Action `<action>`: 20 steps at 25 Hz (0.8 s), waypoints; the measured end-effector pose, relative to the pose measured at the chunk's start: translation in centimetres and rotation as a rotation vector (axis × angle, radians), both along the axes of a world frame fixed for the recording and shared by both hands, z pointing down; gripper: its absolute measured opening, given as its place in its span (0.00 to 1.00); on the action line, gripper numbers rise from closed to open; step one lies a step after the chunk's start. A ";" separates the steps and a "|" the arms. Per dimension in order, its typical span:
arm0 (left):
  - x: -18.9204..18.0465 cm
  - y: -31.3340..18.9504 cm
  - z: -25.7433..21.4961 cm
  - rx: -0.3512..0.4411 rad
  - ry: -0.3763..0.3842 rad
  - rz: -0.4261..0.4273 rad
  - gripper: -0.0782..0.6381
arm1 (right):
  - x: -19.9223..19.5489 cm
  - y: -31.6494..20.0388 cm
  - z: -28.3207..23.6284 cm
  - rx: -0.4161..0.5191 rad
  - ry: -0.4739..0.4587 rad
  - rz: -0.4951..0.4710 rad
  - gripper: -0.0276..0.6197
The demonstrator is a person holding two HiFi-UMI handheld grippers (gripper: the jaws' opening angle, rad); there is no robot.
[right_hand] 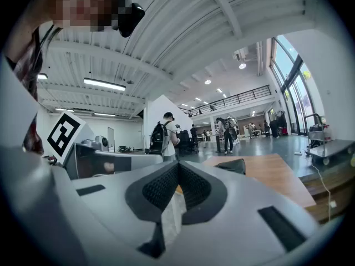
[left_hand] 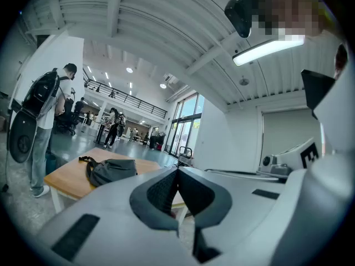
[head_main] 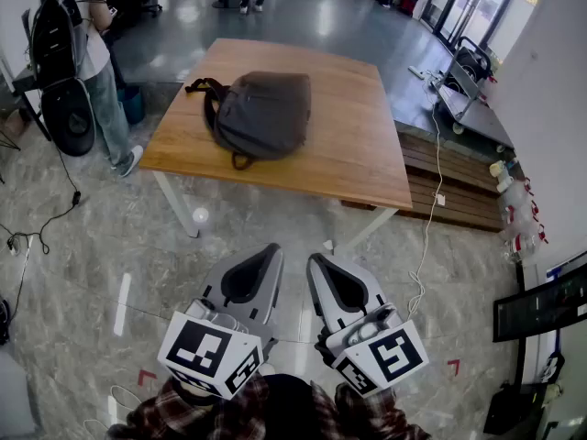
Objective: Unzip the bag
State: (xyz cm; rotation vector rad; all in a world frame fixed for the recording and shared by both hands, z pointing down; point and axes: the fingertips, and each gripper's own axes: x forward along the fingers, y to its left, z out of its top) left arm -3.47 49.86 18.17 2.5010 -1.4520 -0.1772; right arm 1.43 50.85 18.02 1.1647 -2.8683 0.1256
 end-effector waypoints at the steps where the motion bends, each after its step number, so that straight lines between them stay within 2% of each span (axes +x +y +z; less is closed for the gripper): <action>1: -0.5 -1.6 -0.2 0.005 -0.004 0.006 0.12 | -0.5 -1.6 -0.2 0.006 -0.003 0.008 0.06; 10: -4.2 -14.5 -1.2 0.048 -0.027 0.069 0.12 | -4.3 -14.7 -1.4 0.061 0.002 0.075 0.06; 16: -5.7 -20.0 -0.7 0.026 -0.035 0.087 0.12 | -4.8 -20.2 -0.9 0.035 -0.002 0.119 0.05; 20: -6.2 -24.5 0.1 0.007 -0.012 0.084 0.12 | -4.9 -24.8 0.3 0.009 0.027 0.127 0.05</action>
